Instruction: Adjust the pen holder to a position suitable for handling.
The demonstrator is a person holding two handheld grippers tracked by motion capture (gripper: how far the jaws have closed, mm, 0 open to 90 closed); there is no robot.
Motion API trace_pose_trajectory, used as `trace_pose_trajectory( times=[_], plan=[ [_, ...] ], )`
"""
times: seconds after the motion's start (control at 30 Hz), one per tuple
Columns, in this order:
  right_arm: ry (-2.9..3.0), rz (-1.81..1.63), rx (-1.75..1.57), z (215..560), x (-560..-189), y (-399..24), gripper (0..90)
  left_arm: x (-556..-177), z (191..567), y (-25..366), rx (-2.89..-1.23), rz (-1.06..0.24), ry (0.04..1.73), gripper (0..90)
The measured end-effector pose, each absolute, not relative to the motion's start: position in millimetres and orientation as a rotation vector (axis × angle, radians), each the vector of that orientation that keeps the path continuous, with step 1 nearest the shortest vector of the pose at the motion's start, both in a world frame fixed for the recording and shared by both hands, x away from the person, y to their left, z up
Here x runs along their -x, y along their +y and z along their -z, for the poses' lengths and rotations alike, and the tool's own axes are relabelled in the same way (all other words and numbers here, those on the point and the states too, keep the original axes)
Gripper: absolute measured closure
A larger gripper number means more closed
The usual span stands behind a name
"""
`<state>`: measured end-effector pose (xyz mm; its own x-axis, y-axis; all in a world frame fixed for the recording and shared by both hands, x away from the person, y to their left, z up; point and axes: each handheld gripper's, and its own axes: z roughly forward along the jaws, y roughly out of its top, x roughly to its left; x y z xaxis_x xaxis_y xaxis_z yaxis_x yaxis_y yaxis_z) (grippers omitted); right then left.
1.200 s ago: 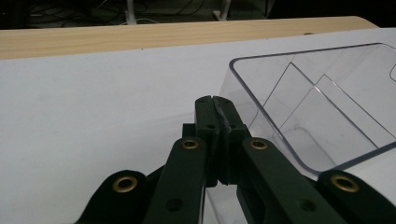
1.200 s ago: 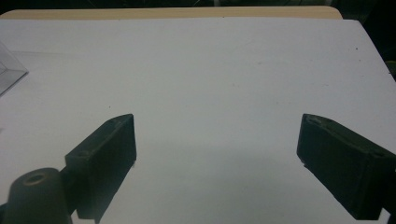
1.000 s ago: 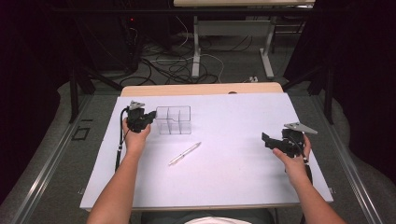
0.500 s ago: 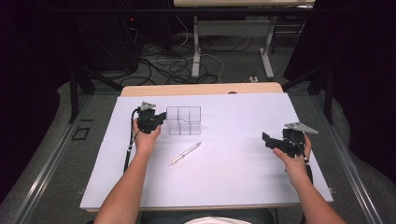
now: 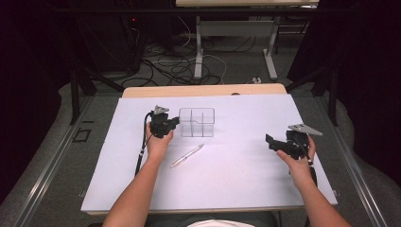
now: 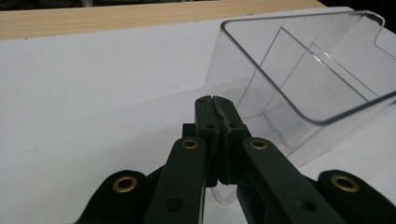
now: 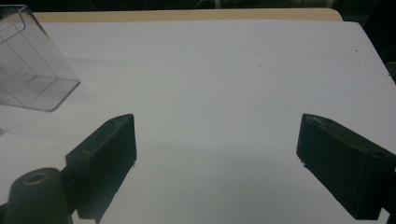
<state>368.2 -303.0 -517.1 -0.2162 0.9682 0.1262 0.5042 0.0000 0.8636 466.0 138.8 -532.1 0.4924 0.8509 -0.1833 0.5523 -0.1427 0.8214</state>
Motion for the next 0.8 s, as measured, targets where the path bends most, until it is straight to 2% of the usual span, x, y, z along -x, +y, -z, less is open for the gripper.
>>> trace_pose_trajectory(
  times=[0.8],
  plan=[
    [1.757,-1.151,-1.518,517,-368,-303,12.0,-457,532,127,-1.867,-0.383,1.115,90.0]
  ],
)
